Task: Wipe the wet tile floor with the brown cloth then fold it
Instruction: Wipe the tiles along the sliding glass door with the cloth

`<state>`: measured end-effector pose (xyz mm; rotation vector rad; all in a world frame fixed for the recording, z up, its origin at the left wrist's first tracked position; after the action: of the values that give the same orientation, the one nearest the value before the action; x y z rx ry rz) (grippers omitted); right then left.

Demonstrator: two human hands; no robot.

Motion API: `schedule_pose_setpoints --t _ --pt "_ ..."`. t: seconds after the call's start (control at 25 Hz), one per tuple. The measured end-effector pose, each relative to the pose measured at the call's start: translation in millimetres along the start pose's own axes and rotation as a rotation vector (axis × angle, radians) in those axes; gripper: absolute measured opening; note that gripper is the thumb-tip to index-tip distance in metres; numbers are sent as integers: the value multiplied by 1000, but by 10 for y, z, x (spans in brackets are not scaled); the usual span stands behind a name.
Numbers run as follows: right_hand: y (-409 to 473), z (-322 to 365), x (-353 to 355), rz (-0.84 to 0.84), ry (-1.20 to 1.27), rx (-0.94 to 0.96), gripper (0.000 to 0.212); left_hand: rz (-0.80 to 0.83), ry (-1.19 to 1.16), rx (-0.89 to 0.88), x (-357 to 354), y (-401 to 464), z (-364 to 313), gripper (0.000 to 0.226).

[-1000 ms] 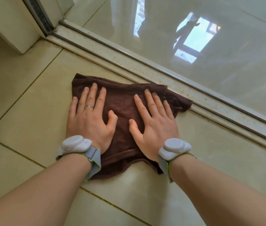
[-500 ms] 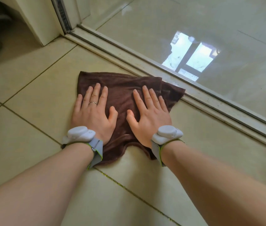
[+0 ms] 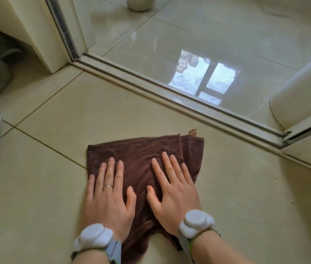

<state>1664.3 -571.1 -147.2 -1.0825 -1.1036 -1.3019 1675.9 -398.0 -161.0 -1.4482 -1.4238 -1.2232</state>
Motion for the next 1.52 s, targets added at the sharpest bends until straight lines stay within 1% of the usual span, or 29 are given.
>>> schedule_pose_setpoints --t 0.16,0.36,0.52,0.64,0.84,1.0,1.2,1.36,1.52 --pt "-142 -64 2 -17 -7 13 70 15 -5 -10 7 -112 -10 68" --pt "-67 -112 5 -8 -12 18 70 38 6 -3 -6 44 -12 70" --pt "266 -265 38 57 -28 10 70 37 4 -23 -44 462 -81 70" --pt "604 -350 81 74 -40 -12 72 26 -6 -23 -91 802 -155 70" --pt "1152 -434 62 53 -46 -57 73 19 -20 -18 -191 1339 -228 72" --pt "1295 -471 41 59 -41 -65 72 29 -21 -22 -214 1482 -259 74" --pt "944 -507 98 61 -21 -99 70 58 -9 -83 -171 1234 -343 73" --pt "260 -636 153 49 -7 -174 71 77 -26 -176 -186 667 -581 71" --pt "-412 -837 158 18 -51 -255 69 101 -59 -278 -198 161 -851 71"
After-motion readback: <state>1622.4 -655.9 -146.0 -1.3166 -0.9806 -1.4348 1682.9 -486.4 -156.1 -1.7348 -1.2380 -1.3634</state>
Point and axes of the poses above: each hand's wrist, its own y-axis towards the middle knuckle, its own x-axis out of the back of the hand, z = x × y, the point moved 2 cm from there along y, towards the middle knuckle, and after that the axes turned 6 degrees about -y, right-handed, at the moved point
